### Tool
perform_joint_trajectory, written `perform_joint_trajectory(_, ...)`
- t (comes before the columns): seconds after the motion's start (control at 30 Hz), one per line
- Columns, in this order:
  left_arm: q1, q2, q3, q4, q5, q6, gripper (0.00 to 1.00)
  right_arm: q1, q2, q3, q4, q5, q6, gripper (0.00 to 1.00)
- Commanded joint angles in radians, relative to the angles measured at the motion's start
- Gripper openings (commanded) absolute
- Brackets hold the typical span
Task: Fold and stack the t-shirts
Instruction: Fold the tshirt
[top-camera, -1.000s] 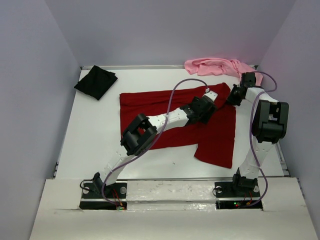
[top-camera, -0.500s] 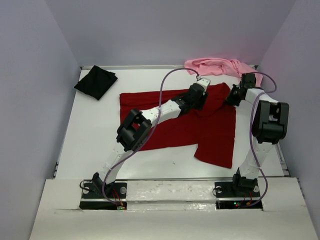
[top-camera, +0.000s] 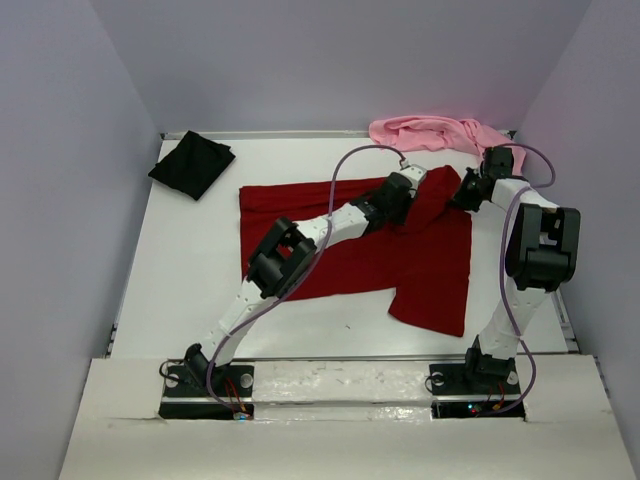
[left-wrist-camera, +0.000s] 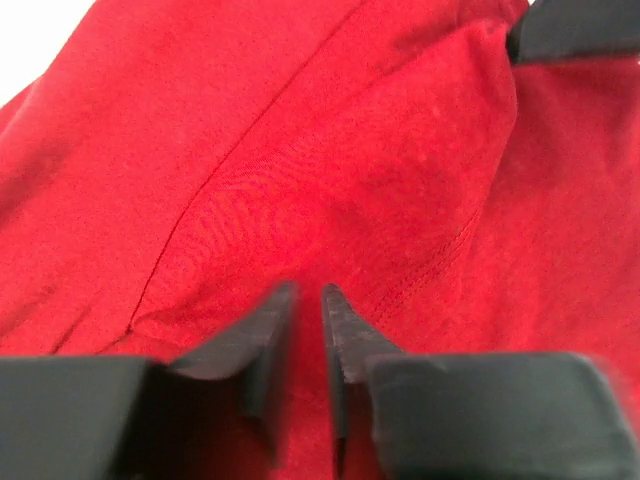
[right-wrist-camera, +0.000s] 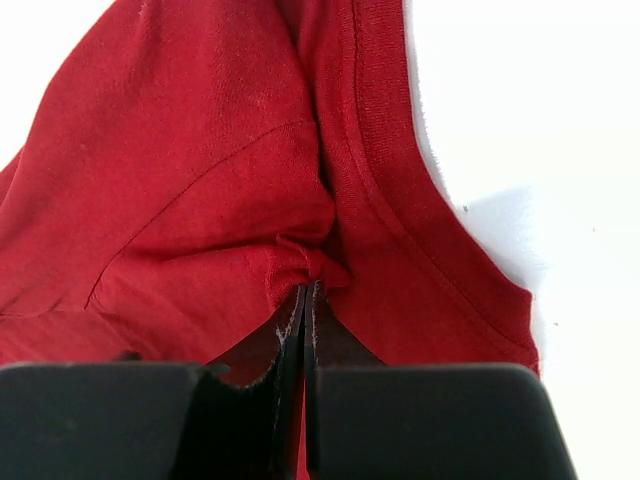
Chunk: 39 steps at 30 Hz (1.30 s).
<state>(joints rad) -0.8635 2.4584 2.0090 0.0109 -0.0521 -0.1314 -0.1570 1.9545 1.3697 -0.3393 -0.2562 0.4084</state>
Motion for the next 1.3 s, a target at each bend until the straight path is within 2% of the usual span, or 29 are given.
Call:
perform_joint_trajectory(0.0,-0.005,-0.012,0.042,0.035,0.032,0.000,0.19,-0.007,-0.055,-0.006,0.037,-0.009,0.004,0.05)
perform_joint_trajectory(0.07,-0.005,-0.006,0.039,0.035,0.041,-0.007,0.09,-0.007,-0.057,-0.008,0.037,-0.009,0.004,0.05)
perform_joint_trajectory(0.53,-0.003,0.005,0.023,0.035,0.046,-0.019,0.11,-0.007,-0.065,-0.024,0.051,-0.015,0.010,0.08)
perform_joint_trajectory(0.57,-0.005,0.007,0.022,0.035,0.047,-0.020,0.11,-0.007,-0.065,-0.026,0.051,-0.015,0.010,0.10)
perform_joint_trajectory(0.6,-0.003,0.008,0.023,0.035,0.047,-0.020,0.12,-0.007,-0.065,-0.029,0.054,-0.017,0.010,0.17)
perform_joint_trajectory(0.7,-0.005,0.016,0.025,0.032,0.047,-0.022,0.13,-0.007,-0.077,-0.050,0.075,-0.017,0.009,0.29)
perform_joint_trajectory(0.8,-0.003,0.022,0.034,0.012,0.043,-0.034,0.13,-0.007,-0.098,-0.093,0.121,-0.012,0.004,0.37)
perform_joint_trajectory(0.87,0.003,0.022,0.034,0.004,0.047,-0.051,0.10,-0.007,-0.121,-0.118,0.161,-0.015,-0.002,0.37)
perform_joint_trajectory(0.9,0.004,0.021,0.034,0.003,0.047,-0.056,0.10,-0.016,-0.130,-0.130,0.174,-0.014,-0.003,0.41)
perform_joint_trajectory(1.03,0.011,0.022,0.037,-0.005,0.047,-0.062,0.09,-0.016,-0.181,-0.230,0.278,-0.006,0.000,0.46)
perform_joint_trajectory(1.27,0.017,0.040,0.056,-0.043,0.077,-0.063,0.09,-0.016,-0.187,-0.307,0.373,-0.067,0.044,0.46)
